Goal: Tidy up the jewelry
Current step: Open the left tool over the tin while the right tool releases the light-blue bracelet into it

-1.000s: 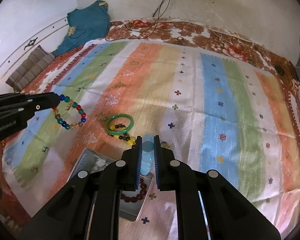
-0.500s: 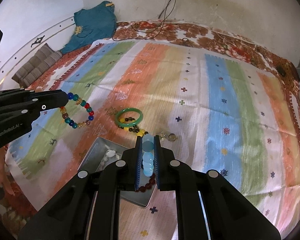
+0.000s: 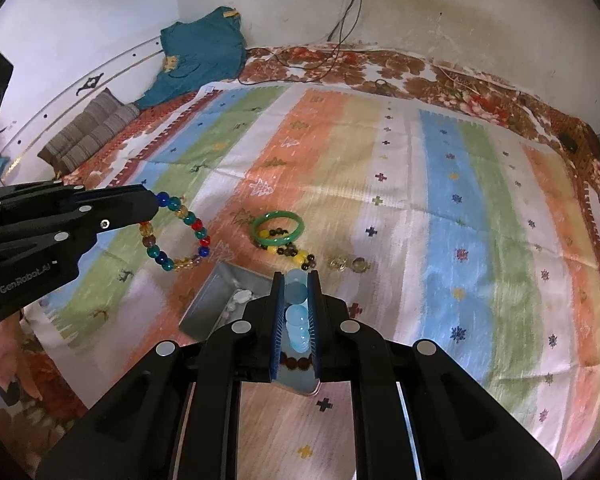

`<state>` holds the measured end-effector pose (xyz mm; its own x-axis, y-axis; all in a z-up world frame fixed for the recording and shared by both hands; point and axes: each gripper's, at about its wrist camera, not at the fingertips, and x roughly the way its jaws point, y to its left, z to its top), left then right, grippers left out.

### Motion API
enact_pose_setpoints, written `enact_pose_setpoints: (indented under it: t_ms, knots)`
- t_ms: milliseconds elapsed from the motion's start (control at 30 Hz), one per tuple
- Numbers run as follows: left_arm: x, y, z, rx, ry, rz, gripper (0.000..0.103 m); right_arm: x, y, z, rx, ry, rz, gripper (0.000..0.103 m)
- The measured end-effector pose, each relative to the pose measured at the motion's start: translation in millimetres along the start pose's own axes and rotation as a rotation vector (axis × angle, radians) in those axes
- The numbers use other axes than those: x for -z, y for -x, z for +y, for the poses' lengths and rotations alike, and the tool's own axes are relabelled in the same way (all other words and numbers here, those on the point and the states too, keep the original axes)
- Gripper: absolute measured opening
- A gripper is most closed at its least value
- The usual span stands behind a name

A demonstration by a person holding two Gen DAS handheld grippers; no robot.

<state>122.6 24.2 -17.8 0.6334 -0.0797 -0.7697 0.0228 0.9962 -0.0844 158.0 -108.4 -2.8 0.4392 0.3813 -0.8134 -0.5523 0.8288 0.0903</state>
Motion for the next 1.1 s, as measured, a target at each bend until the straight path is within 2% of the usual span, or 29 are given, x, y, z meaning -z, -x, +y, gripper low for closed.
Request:
enact_pose_setpoints:
  t_ms: [267,300,333,367,633,800,1100]
  knots:
    - [9.0,-2.2,-8.3,0.062,0.007,0.038,0.010,7.5,2.9,4.5,-0.013,0.008,0.003,0.014]
    - [9.8,-3.8,-8.4,0.061,0.010,0.049,0.011,8.2,5.1,5.2,-0.011,0.006,0.000,0.018]
    - [9.8,-4.0,-7.3,0.046,0.019,0.048,0.012,8.8,7.8,4.7,-0.014,0.002,-0.009,0.033]
    - [9.5,-4.2,-4.8,0.031,0.030,0.048,0.014,9.2,10.7,4.4,-0.014,-0.001,-0.021,0.042]
    - [7.4,-7.7,12.7,-0.001,0.091,0.051,0.026,9.9,2.0,-3.8,0.010,-0.020,0.014,0.042]
    - [3.8,-12.8,19.5,-0.031,0.116,0.049,0.042,7.9,-2.2,-8.5,0.010,-0.028,0.029,0.044]
    - [-4.0,-37.8,33.3,-0.106,0.157,0.080,0.053,-2.7,-15.9,-25.4,0.037,-0.056,0.060,0.057]
